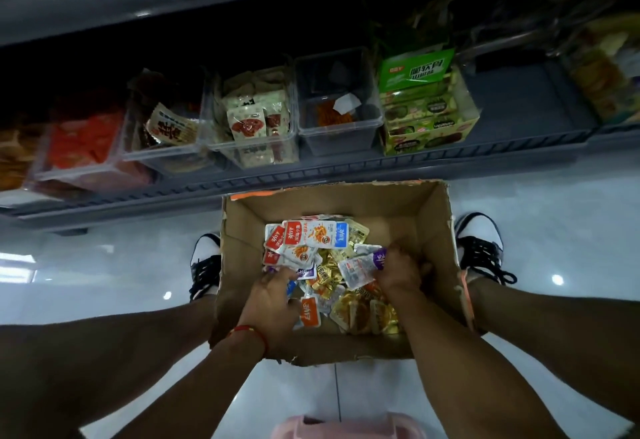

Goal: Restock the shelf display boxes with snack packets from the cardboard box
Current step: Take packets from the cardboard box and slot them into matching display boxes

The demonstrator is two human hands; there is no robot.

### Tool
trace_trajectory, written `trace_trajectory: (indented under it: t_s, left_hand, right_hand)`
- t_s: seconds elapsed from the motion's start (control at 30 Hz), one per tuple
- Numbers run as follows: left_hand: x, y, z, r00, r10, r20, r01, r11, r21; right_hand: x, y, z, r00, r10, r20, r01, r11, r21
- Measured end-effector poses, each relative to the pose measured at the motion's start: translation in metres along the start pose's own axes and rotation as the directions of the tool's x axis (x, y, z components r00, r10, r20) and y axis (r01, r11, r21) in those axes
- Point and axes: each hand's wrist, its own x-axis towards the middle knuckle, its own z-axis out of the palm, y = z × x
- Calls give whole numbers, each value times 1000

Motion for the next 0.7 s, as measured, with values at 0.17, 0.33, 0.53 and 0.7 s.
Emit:
trace_trajectory:
  t_s: [0.17,0.33,0.53,0.7]
  left_hand:
    - [-3,22,1,991,117,-58,-114,992,52]
    - [-19,56,-6,893,450,-12,-408,820,402]
    - [-30,70,-16,840,524,-141,-488,843,224]
    - [-42,85,-31,964,262,36,-197,802,-563]
  right_hand:
    - [-32,-7,-52,992,-75,105,35,940,341]
    - [-88,-20,-119,811,-363,458,-50,737,674]
    - [-141,-13,-154,749,-455,482,-229,504,832]
    - [-149,-15,-169,938,-296,178,61,650,758]
